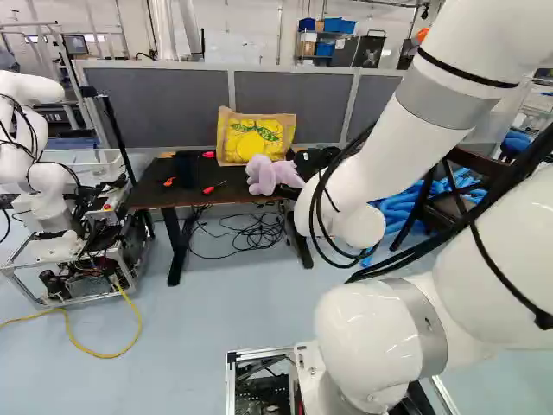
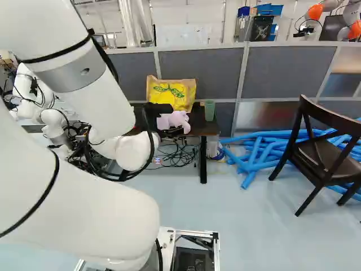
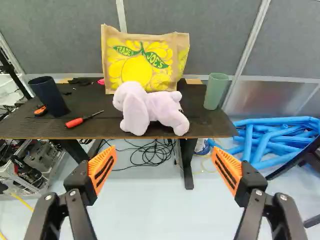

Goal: Pick up the bag on the ground and place it on the table

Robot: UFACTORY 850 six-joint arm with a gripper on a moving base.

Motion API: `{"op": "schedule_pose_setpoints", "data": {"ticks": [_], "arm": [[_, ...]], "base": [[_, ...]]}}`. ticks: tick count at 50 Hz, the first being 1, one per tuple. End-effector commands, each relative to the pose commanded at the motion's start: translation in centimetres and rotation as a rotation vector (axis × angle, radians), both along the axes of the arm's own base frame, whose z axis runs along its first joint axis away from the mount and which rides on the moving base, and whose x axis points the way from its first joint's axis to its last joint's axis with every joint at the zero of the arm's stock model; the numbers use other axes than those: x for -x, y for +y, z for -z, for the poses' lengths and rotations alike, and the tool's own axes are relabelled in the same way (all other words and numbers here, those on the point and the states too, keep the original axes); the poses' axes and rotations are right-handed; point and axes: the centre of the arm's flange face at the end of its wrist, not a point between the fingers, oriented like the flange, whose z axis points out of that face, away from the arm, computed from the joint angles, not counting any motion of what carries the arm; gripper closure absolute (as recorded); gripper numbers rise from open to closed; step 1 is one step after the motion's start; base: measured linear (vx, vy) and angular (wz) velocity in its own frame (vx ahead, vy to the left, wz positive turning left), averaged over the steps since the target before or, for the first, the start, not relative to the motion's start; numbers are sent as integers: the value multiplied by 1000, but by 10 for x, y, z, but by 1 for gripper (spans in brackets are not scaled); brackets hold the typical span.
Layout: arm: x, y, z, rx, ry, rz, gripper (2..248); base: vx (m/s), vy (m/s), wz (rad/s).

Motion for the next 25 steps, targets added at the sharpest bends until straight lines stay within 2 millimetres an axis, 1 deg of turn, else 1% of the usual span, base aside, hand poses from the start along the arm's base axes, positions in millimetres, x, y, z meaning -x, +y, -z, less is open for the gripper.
{"op": "schedule_pose_setpoints", "data": {"ticks": [25], "arm": [[4, 0, 2, -8, -8, 4, 3]], "base": [[0, 0, 0]]}}
